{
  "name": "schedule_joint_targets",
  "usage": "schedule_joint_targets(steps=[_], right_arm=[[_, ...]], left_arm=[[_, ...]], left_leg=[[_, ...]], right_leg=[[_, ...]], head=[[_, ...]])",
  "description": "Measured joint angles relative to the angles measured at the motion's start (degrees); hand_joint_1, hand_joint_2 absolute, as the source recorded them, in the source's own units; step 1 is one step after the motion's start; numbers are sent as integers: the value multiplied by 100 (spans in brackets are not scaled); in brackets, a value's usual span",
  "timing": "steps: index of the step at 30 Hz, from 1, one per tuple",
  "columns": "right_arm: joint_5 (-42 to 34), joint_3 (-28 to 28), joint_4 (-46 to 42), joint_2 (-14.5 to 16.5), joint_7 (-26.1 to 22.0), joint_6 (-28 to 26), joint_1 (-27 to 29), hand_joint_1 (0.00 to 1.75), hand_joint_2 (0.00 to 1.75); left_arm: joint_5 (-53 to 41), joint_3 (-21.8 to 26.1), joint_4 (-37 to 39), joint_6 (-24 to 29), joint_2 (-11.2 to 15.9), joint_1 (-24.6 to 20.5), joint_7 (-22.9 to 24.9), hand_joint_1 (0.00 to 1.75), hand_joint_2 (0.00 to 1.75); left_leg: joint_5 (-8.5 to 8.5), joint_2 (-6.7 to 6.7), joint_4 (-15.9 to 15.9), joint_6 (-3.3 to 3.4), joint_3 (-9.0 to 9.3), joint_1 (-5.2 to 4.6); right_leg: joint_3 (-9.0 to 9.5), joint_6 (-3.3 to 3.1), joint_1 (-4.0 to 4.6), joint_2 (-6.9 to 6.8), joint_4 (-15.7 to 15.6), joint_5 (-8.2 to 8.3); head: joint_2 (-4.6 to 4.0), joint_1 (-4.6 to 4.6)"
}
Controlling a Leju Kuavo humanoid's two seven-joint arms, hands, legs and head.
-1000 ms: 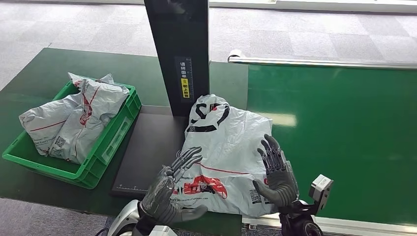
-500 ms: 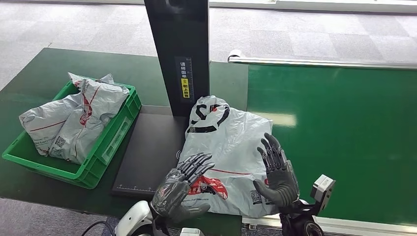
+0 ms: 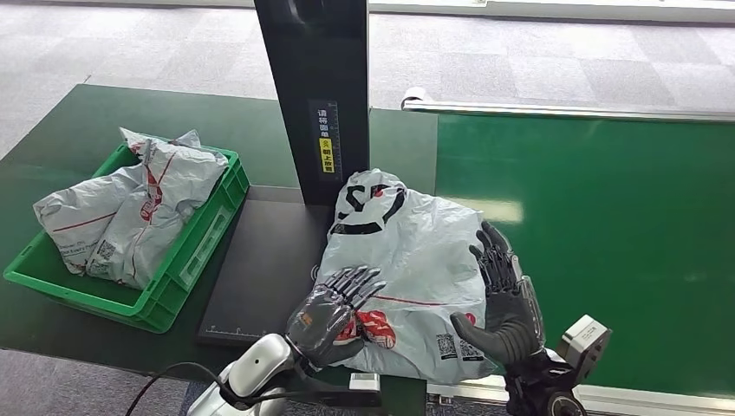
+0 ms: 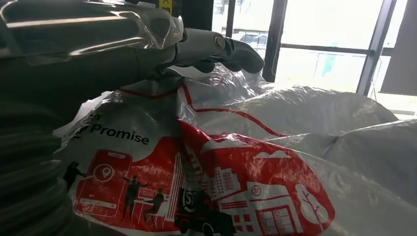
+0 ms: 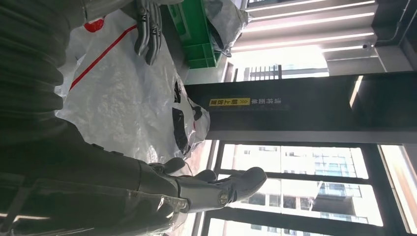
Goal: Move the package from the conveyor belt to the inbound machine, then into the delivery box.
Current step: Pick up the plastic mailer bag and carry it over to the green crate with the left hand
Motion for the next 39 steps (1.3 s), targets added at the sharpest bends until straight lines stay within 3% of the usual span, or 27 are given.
schedule_joint_targets(steps=[1,4,5,14,22,31,39], right_arm=[[-6,0,-23,-3,-2,-8,-3,0,175],[-52,1,-72,-9,-3,-44,-27,0,175],[-69,1,-84,-10,0,-59,-37,0,175],[-214,0,-132,-50,32,-164,-69,0,175],[-267,-1,-246,-73,10,-193,66,0,175],[-312,-37,-381,-81,-17,-304,313,0,175],[-336,-94,-452,-86,-32,-326,428,0,175]], left_arm=[[-33,-10,100,8,-22,-71,32,26,175],[-42,-40,358,-1,-81,-257,92,157,175],[-13,-46,431,-24,-95,-304,99,175,175],[648,17,653,-263,-107,-484,-146,175,175],[1007,207,390,-179,-9,-448,-239,175,175],[1542,674,-737,577,241,-188,-401,175,175],[1619,982,-1520,624,406,-44,-411,175,175]], left_leg=[[0,0,0,0,0,0],[1,0,0,0,1,0],[1,0,0,0,2,0],[0,0,0,0,2,0],[0,0,0,0,1,0],[0,2,0,-1,-1,1],[0,2,-1,0,-2,0]], right_leg=[[1,0,0,0,0,1],[2,0,0,0,0,1],[2,0,0,0,0,1],[2,0,0,0,0,1],[1,0,1,0,0,1],[-1,0,1,1,1,0],[-1,0,1,1,1,0]], head=[[0,1],[0,0],[0,-1],[0,0],[0,-1],[0,-1],[0,0]])
